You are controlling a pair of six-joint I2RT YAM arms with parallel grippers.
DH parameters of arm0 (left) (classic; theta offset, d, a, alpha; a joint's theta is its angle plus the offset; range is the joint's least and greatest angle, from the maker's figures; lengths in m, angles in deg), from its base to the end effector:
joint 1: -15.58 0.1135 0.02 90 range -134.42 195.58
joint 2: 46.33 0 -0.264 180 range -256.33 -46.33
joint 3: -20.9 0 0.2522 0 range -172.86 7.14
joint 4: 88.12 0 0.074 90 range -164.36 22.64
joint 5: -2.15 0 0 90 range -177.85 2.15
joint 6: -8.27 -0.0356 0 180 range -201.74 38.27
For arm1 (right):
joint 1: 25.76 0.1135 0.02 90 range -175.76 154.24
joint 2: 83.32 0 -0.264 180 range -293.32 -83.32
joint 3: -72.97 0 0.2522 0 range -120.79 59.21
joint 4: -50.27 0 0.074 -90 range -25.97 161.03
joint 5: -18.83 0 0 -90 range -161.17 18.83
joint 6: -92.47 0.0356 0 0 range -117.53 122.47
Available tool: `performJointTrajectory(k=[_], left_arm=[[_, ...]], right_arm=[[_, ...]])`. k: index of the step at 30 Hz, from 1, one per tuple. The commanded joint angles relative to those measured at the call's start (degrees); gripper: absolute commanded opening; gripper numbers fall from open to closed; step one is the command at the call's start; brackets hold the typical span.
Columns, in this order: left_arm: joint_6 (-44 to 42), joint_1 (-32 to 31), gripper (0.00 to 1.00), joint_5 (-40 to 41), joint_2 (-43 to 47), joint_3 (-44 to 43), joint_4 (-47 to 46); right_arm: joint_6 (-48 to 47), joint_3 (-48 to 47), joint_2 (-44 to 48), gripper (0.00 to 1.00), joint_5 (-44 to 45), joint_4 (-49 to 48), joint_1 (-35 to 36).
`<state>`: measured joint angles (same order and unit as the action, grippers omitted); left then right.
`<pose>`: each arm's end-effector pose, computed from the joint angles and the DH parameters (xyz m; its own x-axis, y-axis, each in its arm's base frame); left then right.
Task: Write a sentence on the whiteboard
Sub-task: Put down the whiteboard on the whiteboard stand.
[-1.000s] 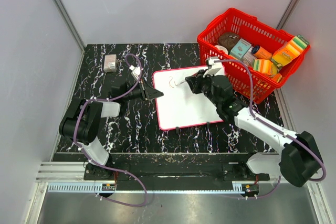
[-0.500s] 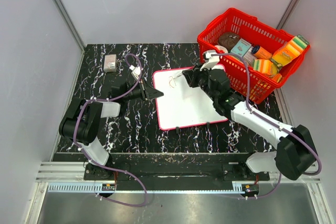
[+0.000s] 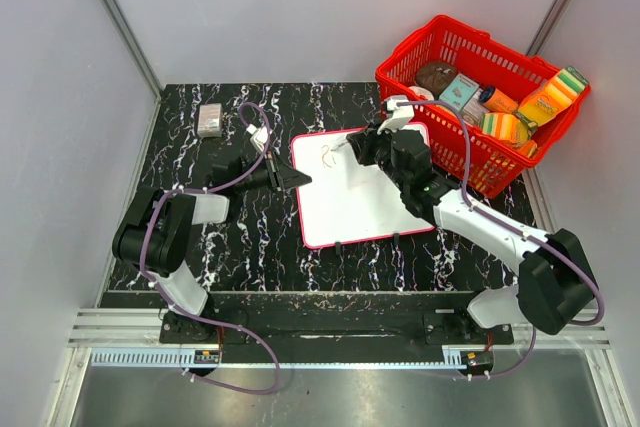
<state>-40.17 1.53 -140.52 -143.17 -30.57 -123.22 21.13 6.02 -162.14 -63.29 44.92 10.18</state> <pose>0.3061 -0.1058 0.1791 -0.7306 -0.2319 -0.6422 0.5634 0.3268 -0.7589 0.2653 0.1863 0.3082 -0.2378 0.2190 -0.9463 -0.4169 0.8569 0.3031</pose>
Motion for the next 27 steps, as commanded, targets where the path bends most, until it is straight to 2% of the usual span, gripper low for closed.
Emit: performJointTrajectory(k=[1, 11, 27], left_arm=[[-4.73, -0.99, 0.0, -0.6, 1.21, -0.25, -1.41], [-4.73, -0.99, 0.0, -0.42, 1.21, -0.26, -1.32], [-4.56, -0.99, 0.0, -0.51, 1.12, -0.34, -1.32]], right_arm=[[-0.38, -1.48, -0.46, 0.0, 2.14, -1.1, -0.26], [1.83, 2.47, 7.28, 0.0, 3.98, -3.04, -0.35], [0.42, 0.28, 3.68, 0.0, 4.78, -0.4, -0.35]])
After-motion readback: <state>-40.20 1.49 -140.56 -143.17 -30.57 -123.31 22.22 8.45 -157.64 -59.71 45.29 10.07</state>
